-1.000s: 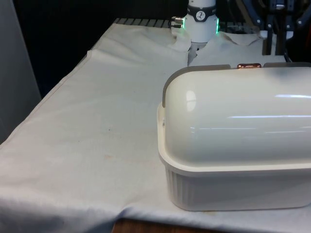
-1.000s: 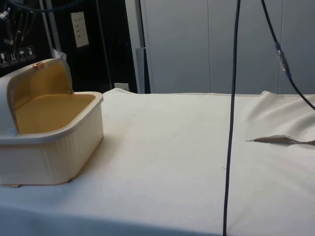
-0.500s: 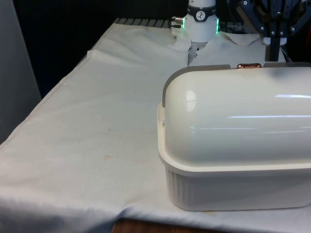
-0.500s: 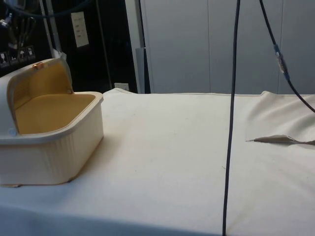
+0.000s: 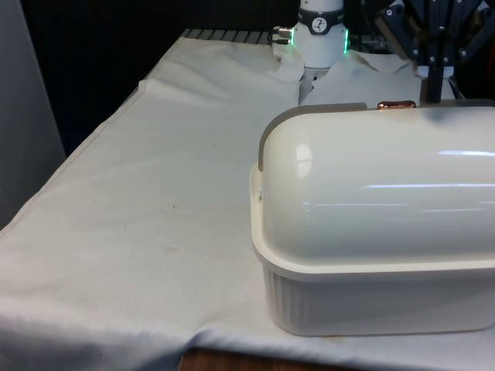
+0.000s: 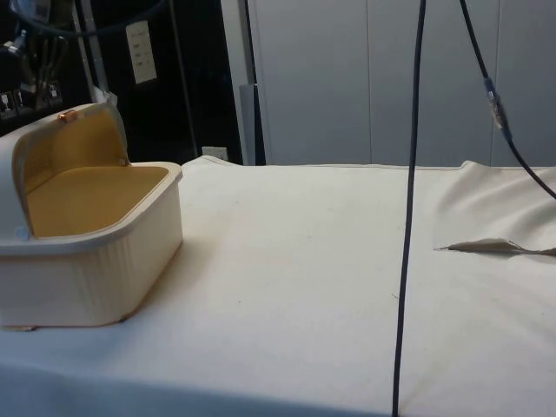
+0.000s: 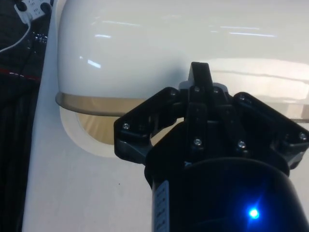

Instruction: Open the lid, then close it.

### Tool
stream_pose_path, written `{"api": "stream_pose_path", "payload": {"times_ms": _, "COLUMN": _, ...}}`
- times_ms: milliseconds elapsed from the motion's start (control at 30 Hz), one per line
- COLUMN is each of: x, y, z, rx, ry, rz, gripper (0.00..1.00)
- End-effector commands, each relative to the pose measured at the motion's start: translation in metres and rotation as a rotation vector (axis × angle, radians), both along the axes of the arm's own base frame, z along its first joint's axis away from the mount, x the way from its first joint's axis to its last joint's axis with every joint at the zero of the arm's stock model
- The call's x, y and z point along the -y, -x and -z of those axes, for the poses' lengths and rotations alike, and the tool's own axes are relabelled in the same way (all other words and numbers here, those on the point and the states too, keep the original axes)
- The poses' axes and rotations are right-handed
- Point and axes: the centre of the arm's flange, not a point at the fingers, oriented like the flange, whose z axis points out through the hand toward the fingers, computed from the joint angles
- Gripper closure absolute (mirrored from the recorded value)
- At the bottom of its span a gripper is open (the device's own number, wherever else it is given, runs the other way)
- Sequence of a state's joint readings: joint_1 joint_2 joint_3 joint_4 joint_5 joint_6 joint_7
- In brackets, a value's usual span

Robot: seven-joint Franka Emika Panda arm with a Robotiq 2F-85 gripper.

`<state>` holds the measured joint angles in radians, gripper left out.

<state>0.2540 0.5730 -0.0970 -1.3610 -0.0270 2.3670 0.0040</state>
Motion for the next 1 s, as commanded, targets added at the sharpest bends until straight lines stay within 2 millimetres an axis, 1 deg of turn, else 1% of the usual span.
{"api": "stream_pose_path", "payload": {"times_ms": 0, "x": 0.0, "y": 0.0, "z": 0.001, "rx": -0.002, "ry": 0.0, "rz": 0.0, "gripper": 1.0}}
{"api": "stream_pose_path", "payload": {"times_ms": 533, "x": 0.003, "y": 0.005, "z": 0.012, "rx": -0.028, "ry": 0.006, "rz": 0.0, "gripper": 1.0}}
{"api": "stream_pose_path", "payload": {"times_ms": 733, "x": 0.009, "y": 0.011, "z": 0.015, "rx": -0.037, "ry": 0.007, "rz": -0.001, "gripper": 1.0}}
{"api": "stream_pose_path", "payload": {"times_ms": 833, "x": 0.009, "y": 0.01, "z": 0.016, "rx": -0.042, "ry": 0.01, "rz": 0.002, "gripper": 1.0}}
{"api": "stream_pose_path", "payload": {"times_ms": 967, "x": 0.013, "y": 0.016, "z": 0.016, "rx": -0.047, "ry": 0.01, "rz": 0.002, "gripper": 1.0}}
